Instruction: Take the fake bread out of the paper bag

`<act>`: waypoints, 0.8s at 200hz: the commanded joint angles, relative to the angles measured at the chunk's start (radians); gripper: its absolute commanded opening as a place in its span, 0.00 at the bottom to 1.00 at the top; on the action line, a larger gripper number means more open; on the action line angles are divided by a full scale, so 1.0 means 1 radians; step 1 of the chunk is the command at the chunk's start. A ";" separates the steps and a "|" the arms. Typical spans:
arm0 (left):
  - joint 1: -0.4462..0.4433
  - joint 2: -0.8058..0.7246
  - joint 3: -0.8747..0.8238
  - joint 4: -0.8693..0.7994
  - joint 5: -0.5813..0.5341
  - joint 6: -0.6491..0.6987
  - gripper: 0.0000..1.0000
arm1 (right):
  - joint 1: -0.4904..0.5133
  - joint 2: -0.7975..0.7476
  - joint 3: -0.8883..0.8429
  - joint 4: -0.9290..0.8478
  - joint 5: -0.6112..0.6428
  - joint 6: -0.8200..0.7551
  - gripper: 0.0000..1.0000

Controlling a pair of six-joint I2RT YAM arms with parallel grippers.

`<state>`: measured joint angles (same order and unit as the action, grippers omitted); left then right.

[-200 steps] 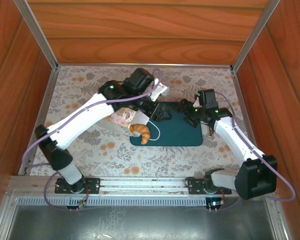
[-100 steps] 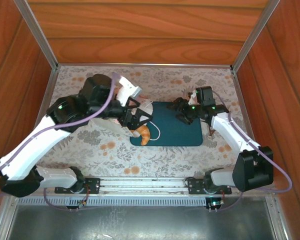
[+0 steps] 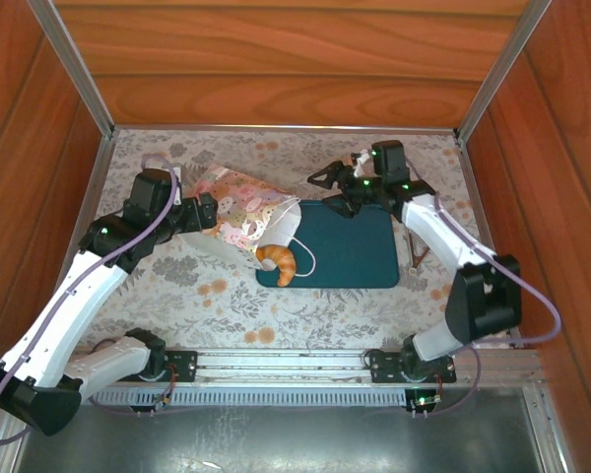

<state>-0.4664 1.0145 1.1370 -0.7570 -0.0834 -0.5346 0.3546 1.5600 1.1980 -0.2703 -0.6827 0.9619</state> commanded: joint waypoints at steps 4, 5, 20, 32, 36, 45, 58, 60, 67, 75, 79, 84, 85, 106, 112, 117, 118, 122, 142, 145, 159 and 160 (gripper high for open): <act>0.007 -0.001 -0.004 0.028 -0.011 -0.034 0.95 | 0.041 0.130 0.092 0.031 -0.074 0.070 0.86; 0.006 -0.001 -0.005 0.028 -0.011 -0.035 0.95 | 0.044 0.135 0.095 0.029 -0.074 0.070 0.86; 0.006 -0.001 -0.018 0.031 -0.006 -0.039 0.95 | 0.065 0.203 0.144 0.003 -0.063 0.086 0.84; 0.007 -0.001 -0.027 0.033 -0.009 -0.040 0.95 | 0.085 0.248 0.176 0.011 -0.069 0.105 0.83; 0.007 0.000 -0.029 0.033 -0.009 -0.038 0.95 | 0.089 0.262 0.187 0.005 -0.069 0.106 0.83; 0.006 0.000 -0.031 0.033 -0.010 -0.035 0.95 | 0.100 0.288 0.206 -0.006 -0.058 0.119 0.82; 0.006 -0.001 -0.030 0.033 -0.016 -0.030 0.95 | 0.115 0.322 0.214 0.038 -0.070 0.154 0.80; 0.007 -0.002 -0.029 0.033 -0.017 -0.030 0.95 | 0.118 0.327 0.216 0.044 -0.074 0.159 0.78; 0.007 -0.004 -0.031 0.033 -0.020 -0.026 0.95 | 0.124 0.347 0.231 0.041 -0.086 0.169 0.73; 0.007 -0.007 -0.033 0.033 -0.028 -0.024 0.96 | 0.135 0.364 0.249 0.051 -0.098 0.173 0.67; 0.007 -0.009 -0.035 0.033 -0.031 -0.025 0.96 | 0.143 0.372 0.256 0.062 -0.103 0.175 0.64; 0.009 -0.013 -0.039 0.032 -0.036 -0.024 0.96 | 0.149 0.379 0.264 0.064 -0.104 0.176 0.59; 0.009 -0.013 -0.040 0.031 -0.037 -0.025 0.96 | 0.150 0.381 0.266 0.064 -0.103 0.176 0.58; 0.009 -0.023 -0.055 0.034 -0.059 -0.025 0.96 | 0.168 0.405 0.312 0.040 -0.089 0.159 0.33; 0.009 -0.025 -0.057 0.032 -0.063 -0.025 0.96 | 0.171 0.413 0.323 0.032 -0.082 0.155 0.27; 0.009 -0.026 -0.059 0.033 -0.064 -0.024 0.96 | 0.173 0.417 0.329 0.026 -0.078 0.153 0.23; 0.009 -0.026 -0.059 0.033 -0.065 -0.024 0.96 | 0.175 0.418 0.331 0.024 -0.077 0.153 0.22; 0.009 -0.028 -0.060 0.033 -0.065 -0.024 0.96 | 0.177 0.423 0.336 0.025 -0.077 0.154 0.17; 0.010 -0.043 -0.065 0.032 -0.072 -0.026 0.96 | 0.198 0.448 0.372 0.031 -0.081 0.159 0.05; 0.010 -0.047 -0.067 0.033 -0.074 -0.027 0.96 | 0.204 0.453 0.379 0.029 -0.081 0.159 0.04; 0.010 -0.064 -0.073 0.033 -0.087 -0.030 0.96 | 0.222 0.472 0.414 0.024 -0.077 0.160 0.01; 0.010 -0.065 -0.073 0.033 -0.088 -0.031 0.96 | 0.224 0.475 0.416 0.025 -0.077 0.161 0.01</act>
<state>-0.4644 0.9874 1.0779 -0.7258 -0.1349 -0.5579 0.5358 1.9926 1.5555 -0.2356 -0.7403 1.1244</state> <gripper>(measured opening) 0.962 0.040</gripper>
